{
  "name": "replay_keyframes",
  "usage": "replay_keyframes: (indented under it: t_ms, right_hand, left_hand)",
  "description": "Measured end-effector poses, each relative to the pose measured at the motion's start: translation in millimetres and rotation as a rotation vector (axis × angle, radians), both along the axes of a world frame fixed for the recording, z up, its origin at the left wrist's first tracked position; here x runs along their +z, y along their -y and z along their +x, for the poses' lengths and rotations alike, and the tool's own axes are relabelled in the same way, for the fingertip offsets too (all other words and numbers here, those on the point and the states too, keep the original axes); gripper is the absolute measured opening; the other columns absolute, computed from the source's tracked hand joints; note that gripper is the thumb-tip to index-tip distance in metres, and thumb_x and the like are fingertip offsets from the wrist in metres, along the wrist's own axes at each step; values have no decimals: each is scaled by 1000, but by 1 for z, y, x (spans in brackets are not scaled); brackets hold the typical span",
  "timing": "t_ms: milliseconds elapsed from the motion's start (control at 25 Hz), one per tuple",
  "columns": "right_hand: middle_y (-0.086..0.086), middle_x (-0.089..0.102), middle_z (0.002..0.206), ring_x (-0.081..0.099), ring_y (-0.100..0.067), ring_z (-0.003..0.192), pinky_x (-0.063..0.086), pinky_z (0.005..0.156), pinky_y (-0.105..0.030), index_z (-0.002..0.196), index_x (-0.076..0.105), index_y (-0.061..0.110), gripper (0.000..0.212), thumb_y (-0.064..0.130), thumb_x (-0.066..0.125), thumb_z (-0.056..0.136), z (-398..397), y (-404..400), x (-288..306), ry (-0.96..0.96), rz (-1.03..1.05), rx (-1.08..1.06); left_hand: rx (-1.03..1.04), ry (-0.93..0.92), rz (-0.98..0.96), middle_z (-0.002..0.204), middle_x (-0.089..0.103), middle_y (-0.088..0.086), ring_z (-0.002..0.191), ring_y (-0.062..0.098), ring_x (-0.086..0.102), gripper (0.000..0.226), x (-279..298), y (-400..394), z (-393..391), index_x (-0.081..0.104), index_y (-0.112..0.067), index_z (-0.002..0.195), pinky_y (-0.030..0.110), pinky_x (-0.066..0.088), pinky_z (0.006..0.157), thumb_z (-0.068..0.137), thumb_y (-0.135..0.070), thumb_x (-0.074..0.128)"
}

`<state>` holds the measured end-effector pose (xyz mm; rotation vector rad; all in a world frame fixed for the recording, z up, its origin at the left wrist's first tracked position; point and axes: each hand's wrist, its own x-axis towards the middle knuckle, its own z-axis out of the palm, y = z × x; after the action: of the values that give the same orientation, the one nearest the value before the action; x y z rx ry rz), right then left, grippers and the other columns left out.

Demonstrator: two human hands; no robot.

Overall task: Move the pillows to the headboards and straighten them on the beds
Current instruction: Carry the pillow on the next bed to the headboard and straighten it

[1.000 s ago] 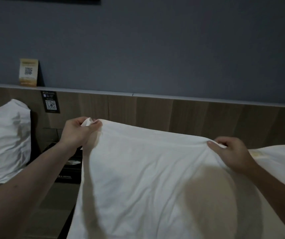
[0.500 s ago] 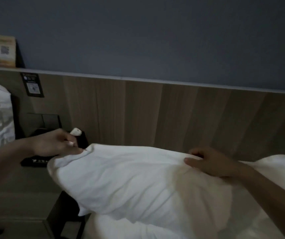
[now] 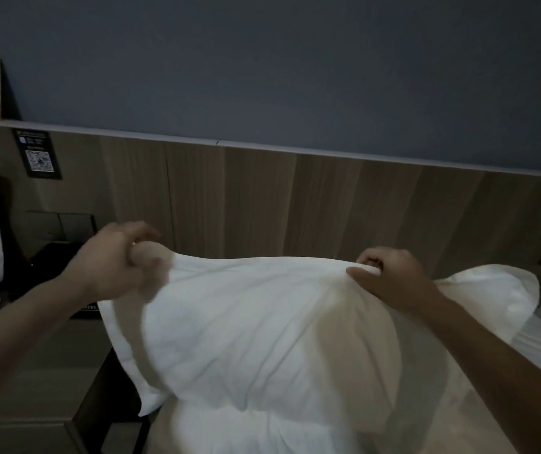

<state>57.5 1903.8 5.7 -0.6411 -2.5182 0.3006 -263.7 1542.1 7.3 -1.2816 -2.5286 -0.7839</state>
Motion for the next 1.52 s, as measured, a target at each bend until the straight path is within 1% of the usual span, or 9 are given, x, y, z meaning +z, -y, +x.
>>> replay_keyframes:
  t_ms: [80, 200, 400, 600, 800, 920, 1120, 1280, 1520]
  right_hand:
    - [9, 67, 74, 62, -12, 72, 49, 70, -34, 79, 67, 24, 28, 49, 74, 88, 18, 1, -9, 20, 44, -39]
    - [4, 71, 83, 66, -23, 84, 52, 81, -39, 88, 70, 19, 28, 47, 70, 91, 24, -4, -20, 83, 50, -135]
    - [5, 56, 67, 63, -26, 68, 46, 63, -36, 71, 54, 23, 30, 32, 69, 95, 3, -26, -25, -107, 88, -106]
    - [4, 59, 73, 69, -35, 78, 48, 74, -43, 72, 57, 30, 27, 37, 69, 94, -26, -68, -23, -98, 159, -201]
    - [-8, 77, 85, 72, -35, 90, 49, 88, -43, 86, 70, 22, 27, 42, 56, 97, -32, -99, -44, 89, 108, -344]
    - [-3, 69, 69, 68, -36, 72, 51, 67, -38, 73, 59, 23, 29, 35, 59, 99, -45, -112, -28, -123, -50, -305]
    - [-3, 64, 79, 59, -26, 75, 46, 72, -38, 81, 64, 21, 20, 25, 61, 101, -63, -136, 18, -295, 76, -245]
    - [-8, 67, 94, 61, -29, 87, 48, 81, -41, 96, 72, 13, 17, 26, 61, 100, -92, -164, 36, -319, 54, -299]
    - [-12, 67, 99, 66, -39, 96, 47, 85, -45, 97, 74, 18, 28, 36, 52, 101, -124, -192, 7, -16, 50, -375]
  left_hand:
    - [-107, 243, -114, 124, 66, -6, 119, 17, 62, 72, -1, -17, 6, 55, -37, 135, 38, 53, 99, 74, -63, 80]
    - [38, 265, -450, 147, 55, 3, 138, 25, 50, 126, -5, -39, -1, 33, -29, 158, 38, 43, 114, 57, -94, 65]
    - [134, 328, -664, 140, 61, 1, 133, 23, 53, 137, -7, -62, -29, 58, -24, 142, 36, 45, 110, 35, -109, 50]
    - [105, 214, -563, 110, 72, -2, 107, 23, 68, 108, 2, -92, -57, 72, -20, 110, 35, 56, 92, 42, -103, 61]
    - [26, 101, -456, 77, 67, -4, 84, 24, 67, 43, -9, -102, -90, 62, -21, 75, 33, 52, 75, 79, -61, 76]
    - [58, 42, -217, 62, 65, -3, 69, 22, 65, 44, -12, -117, -101, 58, -14, 65, 35, 53, 68, 86, -49, 73]
    - [106, 93, 13, 59, 62, -5, 68, 22, 63, 44, 9, -149, -118, 54, -19, 61, 33, 47, 68, 87, -47, 75]
    - [101, 74, 7, 58, 58, -6, 60, 13, 55, 44, 31, -168, -131, 52, -21, 59, 31, 38, 62, 91, -44, 72]
    - [49, 81, -219, 67, 60, -4, 81, 31, 67, 39, 3, -187, -142, 58, -21, 64, 32, 42, 65, 93, -45, 68]
